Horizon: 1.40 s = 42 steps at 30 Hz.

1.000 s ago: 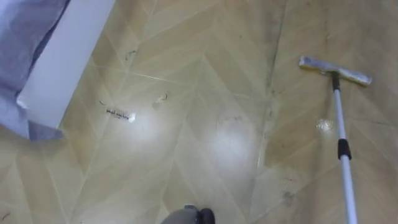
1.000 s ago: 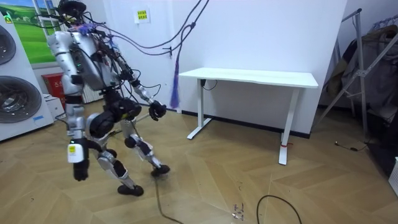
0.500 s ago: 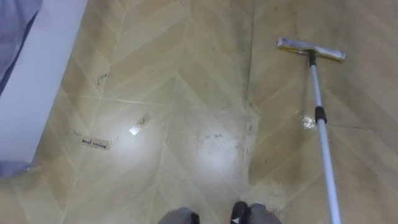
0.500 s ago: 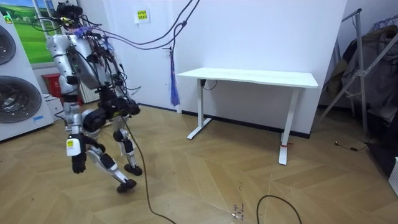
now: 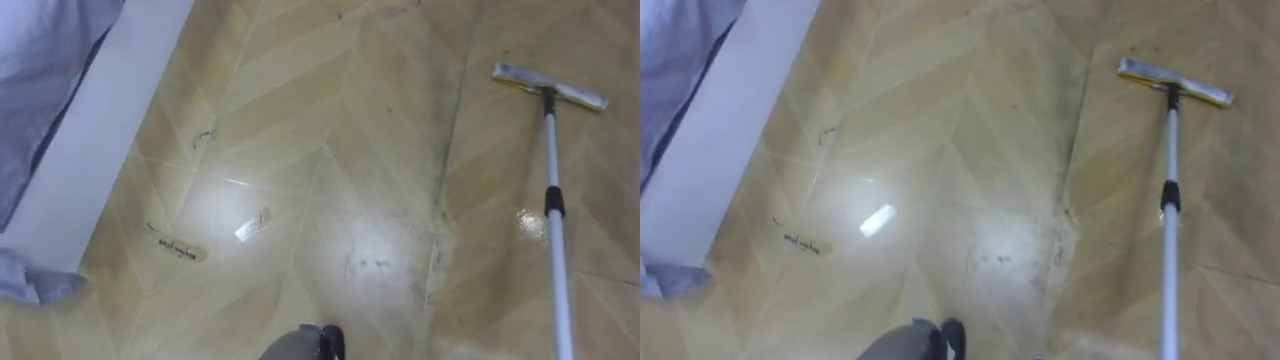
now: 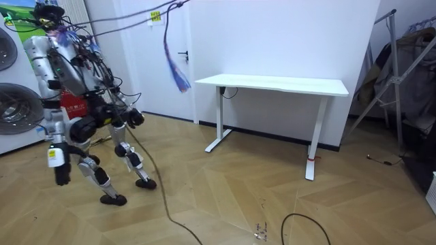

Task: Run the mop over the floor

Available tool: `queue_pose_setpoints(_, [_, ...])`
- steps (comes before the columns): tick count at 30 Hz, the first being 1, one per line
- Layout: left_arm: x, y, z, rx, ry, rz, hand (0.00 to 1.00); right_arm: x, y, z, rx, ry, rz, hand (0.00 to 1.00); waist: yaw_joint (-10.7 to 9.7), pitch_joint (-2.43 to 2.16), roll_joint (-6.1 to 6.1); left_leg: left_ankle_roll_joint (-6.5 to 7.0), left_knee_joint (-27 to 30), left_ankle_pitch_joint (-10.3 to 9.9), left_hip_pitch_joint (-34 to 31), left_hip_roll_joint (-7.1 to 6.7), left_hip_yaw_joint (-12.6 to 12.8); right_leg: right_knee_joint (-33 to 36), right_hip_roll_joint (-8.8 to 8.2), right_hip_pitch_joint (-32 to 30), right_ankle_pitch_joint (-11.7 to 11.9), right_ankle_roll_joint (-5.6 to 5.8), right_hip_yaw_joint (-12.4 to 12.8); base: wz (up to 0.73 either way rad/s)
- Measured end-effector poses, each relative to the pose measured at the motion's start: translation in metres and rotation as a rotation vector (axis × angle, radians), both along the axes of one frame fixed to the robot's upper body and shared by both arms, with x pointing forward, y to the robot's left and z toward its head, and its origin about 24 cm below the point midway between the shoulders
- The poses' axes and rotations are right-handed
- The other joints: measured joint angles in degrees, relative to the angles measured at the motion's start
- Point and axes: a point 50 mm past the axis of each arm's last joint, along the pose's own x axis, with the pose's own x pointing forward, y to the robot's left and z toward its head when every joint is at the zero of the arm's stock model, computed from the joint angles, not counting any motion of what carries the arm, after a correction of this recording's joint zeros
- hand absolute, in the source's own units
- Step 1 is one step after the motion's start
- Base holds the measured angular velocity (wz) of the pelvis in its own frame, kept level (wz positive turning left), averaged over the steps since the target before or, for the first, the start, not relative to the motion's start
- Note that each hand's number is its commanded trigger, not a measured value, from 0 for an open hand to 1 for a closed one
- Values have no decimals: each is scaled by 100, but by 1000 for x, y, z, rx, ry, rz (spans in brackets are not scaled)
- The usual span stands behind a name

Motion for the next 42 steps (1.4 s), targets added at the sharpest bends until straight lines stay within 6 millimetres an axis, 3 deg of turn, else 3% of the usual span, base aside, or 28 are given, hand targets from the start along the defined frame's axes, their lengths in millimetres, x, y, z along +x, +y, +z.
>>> queue_pose_setpoints(2, [0, -1, 0, 3, -6, -10, 0, -14, 7, -4, 1, 24, 3, 100, -55, 17, 84, 25, -16, -120, 68, -52, -137, 514, 58, -390, 320, -42, 186, -26])
queue_pose_setpoints(6, [-5, -3, -1, 1, 9, -8, 0, -13, 26, -12, 27, 20, 15, 100, -156, -9, 132, -28, -170, -128, 226, -85, -466, -424, 284, -917, 203, -47, 215, -32])
queue_pose_setpoints(8, [-5, -4, -1, 3, 10, -5, 0, -14, 33, -14, 39, 27, 10, 100, -198, 19, 71, -114, -210, -236, 485, -139, -557, -1447, 315, -941, 482, -208, 135, 11])
queue_pose_setpoints(10, [-9, -2, -2, 14, 24, 7, 0, -12, 36, -15, 50, 27, -6, 100, -160, 10, -13, -226, -181, -364, 665, -129, -618, -1446, 369, -835, 640, -311, 68, 7])
queue_pose_setpoints(12, [-10, 1, -1, 19, 34, 17, 0, 6, 36, -13, 51, -4, -10, 100, -118, 13, -69, -395, 5, -477, 705, -75, -647, -1292, 385, -744, 611, -434, -62, 6])
queue_pose_setpoints(13, [-9, 2, -1, 27, 32, 19, 0, 22, 33, -10, 49, -36, -22, 100, -116, 28, -110, -441, 393, -494, 601, -10, -580, -1116, 386, -742, 456, -512, -91, 12])
queue_pose_setpoints(15, [-8, 7, 0, 42, 25, 44, 0, 50, 26, -3, 43, -99, -23, 100, 32, 29, -234, -774, 1493, -262, 148, 220, -334, -702, 492, -812, 142, -609, -63, -11])
queue_pose_setpoints(16, [-10, 12, 2, 57, 23, 54, 0, 73, 23, 4, 39, -158, -21, 100, 168, 47, -333, -913, 2317, 126, -196, 399, -267, -419, 575, -831, -60, -661, -8, -36])
queue_pose_setpoints(17, [-13, 17, 3, 76, 18, 61, 0, 99, 21, 12, 47, -239, -17, 100, 233, 62, -470, -967, 2986, 699, -554, 474, -257, -204, 670, -840, -237, -725, 68, -30])
queue_pose_setpoints(19, [-14, 22, 5, 92, 11, 53, 0, 127, 16, 24, 55, -349, 1, 100, 333, 87, -640, -1007, 3589, 1320, -1096, 496, -266, -9, 771, -814, -422, -814, 169, -4])
queue_pose_setpoints(21, [-15, 21, 5, 83, 11, 50, 0, 144, 10, 34, 48, -410, 25, 100, 484, 128, -702, -895, 3218, 1013, -1446, 575, -163, 81, 818, -727, -526, -835, 159, -6])
queue_pose_setpoints(22, [-23, 21, 4, 78, 25, 44, 0, 150, 11, 37, 59, -438, 31, 100, 523, 127, -711, -936, 2399, 856, -1453, 547, -136, 50, 832, -579, -600, -856, 140, -10])
queue_pose_setpoints(23, [-30, 20, 3, 62, 40, 44, 0, 149, 11, 36, 73, -440, 24, 100, 517, 122, -655, -939, 1416, 850, -1338, 508, -138, -31, 848, -371, -706, -853, 98, -7])
queue_pose_setpoints(24, [-32, 19, 3, 53, 44, 44, 0, 146, 11, 34, 79, -433, 23, 100, 511, 118, -619, -937, 950, 859, -1262, 509, -133, -85, 858, -257, -764, -851, 76, 0])
queue_pose_setpoints(25, [-35, 20, 3, 44, 54, 35, 0, 135, 11, 29, 86, -400, 26, 100, 507, 116, -555, -785, 305, 981, -1110, 510, -95, -182, 865, -23, -903, -833, 62, 12])
queue_pose_setpoints(26, [-35, 20, 3, 33, 53, 42, 0, 115, 8, 22, 86, -347, 21, 100, 453, 73, -492, -549, 277, 927, -954, 454, -13, -328, 803, 213, -1013, -703, 53, 25])
queue_pose_setpoints(27, [-35, 20, 2, 26, 52, 41, 0, 106, 6, 20, 84, -324, 15, 100, 422, 61, -458, -438, 263, 853, -880, 430, 31, -411, 774, 334, -1044, -645, 40, 43])
queue_pose_setpoints(28, [-27, 19, 3, 13, 32, 31, 0, 84, 0, 15, 71, -269, 8, 100, 370, 52, -428, -253, 190, 729, -729, 301, 132, -507, 598, 469, -1096, -557, 19, 32])
queue_pose_setpoints(30, [-14, 17, 3, 15, -1, 5, 0, 55, -10, 12, 33, -169, 21, 100, 342, 52, -359, -142, 190, 515, -531, 100, 211, -36, 403, 430, -973, -331, 62, 23])
queue_pose_setpoints(31, [-6, 16, 4, 18, -24, -6, 0, 33, -14, 10, 7, -103, 28, 100, 270, 13, -260, -30, 233, 402, -413, -30, 208, 468, 286, 313, -689, -173, 81, 38])
queue_pose_setpoints(32, [-2, 14, 5, 21, -51, -12, 0, 13, -14, 7, -9, -48, 31, 100, 161, -18, -131, 25, 257, 264, -281, -115, 134, 911, 284, 185, -275, -123, 173, 39])
queue_pose_setpoints(34, [1, 10, 4, 16, -67, -24, 0, -7, -9, 3, -15, 2, 21, 100, 93, -21, 7, 43, 236, 90, -101, -140, 18, 1289, 335, -90, -57, -87, 323, -6])
queue_pose_setpoints(35, [3, 7, 4, 14, -73, -26, 0, -11, -3, 0, -20, 12, 22, 100, 33, 32, 74, 21, 174, 31, 18, -140, -80, 1286, 412, -381, -68, -94, 404, -27])
queue_pose_setpoints(36, [2, 6, 4, 14, -69, -24, 0, -11, 1, -2, -19, 13, 27, 100, 5, 42, 101, 4, 125, 13, 74, -145, -139, 1213, 429, -519, -74, -95, 413, -19])
queue_pose_setpoints(39, [-1, 5, 3, 21, -53, -21, 0, -11, 27, -12, 13, 9, 32, 100, -202, 32, 134, -106, -101, -61, 366, -136, -379, -181, 413, -861, -20, -131, 425, 15])
queue_pose_setpoints(40, [-2, 3, 2, 20, -47, -27, 0, -11, 34, -15, 20, 9, 18, 100, -235, 36, 121, -170, -110, -137, 481, -135, -473, -985, 419, -824, 183, -181, 439, 33])
queue_pose_setpoints(41, [-5, 1, 1, 24, -27, -27, 0, -11, 39, -16, 25, 6, 3, 100, -255, 48, 64, -239, -91, -229, 622, -142, -526, -1285, 417, -730, 621, -148, 419, 30])
queue_pose_setpoints(42, [-8, 0, 0, 23, -12, -24, 0, -11, 40, -17, 26, 4, -4, 100, -242, 45, 51, -290, -80, -284, 707, -120, -572, -1296, 431, -637, 696, -209, 392, 12])
